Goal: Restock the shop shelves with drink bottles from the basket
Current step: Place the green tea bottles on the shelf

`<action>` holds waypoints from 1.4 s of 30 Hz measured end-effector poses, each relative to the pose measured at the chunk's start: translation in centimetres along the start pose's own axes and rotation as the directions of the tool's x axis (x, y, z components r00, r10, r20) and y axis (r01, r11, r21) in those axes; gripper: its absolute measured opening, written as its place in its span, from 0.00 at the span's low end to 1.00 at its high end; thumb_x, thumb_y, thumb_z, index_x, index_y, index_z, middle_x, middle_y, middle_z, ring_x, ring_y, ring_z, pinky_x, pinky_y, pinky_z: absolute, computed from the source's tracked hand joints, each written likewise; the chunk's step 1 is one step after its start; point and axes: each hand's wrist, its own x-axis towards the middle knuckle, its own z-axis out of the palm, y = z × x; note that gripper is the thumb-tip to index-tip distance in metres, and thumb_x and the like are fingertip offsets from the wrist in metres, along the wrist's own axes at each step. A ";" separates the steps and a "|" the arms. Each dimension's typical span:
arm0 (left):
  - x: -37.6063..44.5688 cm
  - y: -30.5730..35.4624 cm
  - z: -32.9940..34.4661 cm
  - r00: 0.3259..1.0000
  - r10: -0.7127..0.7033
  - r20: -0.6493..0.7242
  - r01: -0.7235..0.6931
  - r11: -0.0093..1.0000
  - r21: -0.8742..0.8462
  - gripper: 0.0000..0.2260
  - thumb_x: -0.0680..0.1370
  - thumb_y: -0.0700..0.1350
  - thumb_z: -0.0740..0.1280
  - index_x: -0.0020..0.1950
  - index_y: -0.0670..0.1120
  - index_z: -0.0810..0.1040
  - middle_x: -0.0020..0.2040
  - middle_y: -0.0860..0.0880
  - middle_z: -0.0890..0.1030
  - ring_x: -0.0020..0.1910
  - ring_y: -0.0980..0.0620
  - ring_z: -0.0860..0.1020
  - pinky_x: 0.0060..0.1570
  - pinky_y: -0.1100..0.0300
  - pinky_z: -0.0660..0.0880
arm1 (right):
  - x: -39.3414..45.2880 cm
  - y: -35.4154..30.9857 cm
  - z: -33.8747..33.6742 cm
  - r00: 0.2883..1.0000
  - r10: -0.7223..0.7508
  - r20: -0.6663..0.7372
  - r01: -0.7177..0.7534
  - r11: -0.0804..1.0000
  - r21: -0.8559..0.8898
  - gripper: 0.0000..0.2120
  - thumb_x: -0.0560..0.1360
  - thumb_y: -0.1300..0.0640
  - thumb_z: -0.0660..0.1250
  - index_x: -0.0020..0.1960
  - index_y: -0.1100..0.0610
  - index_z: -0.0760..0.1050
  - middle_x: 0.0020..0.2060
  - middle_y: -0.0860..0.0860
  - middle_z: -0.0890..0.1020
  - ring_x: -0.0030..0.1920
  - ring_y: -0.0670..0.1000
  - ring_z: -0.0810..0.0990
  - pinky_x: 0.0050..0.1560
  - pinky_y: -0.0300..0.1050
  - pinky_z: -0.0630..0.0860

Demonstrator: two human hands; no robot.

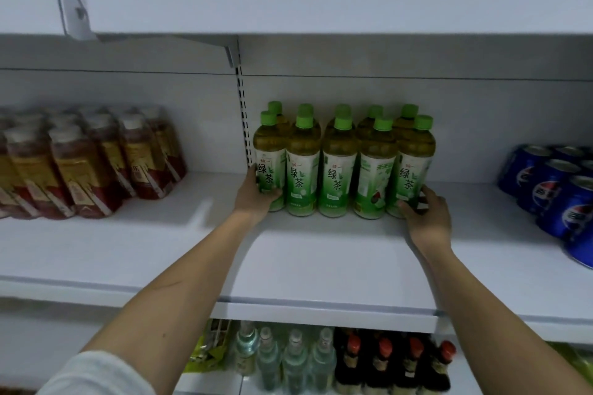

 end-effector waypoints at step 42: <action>-30.7 -22.1 -42.7 0.920 -0.302 -0.250 0.379 0.515 0.769 0.33 0.81 0.68 0.45 0.82 0.53 0.53 0.83 0.49 0.51 0.81 0.47 0.45 0.78 0.43 0.44 | -43.6 -26.4 29.9 0.365 -0.346 0.864 0.714 0.700 -0.022 0.29 0.82 0.37 0.51 0.79 0.50 0.59 0.78 0.52 0.62 0.77 0.56 0.60 0.76 0.54 0.58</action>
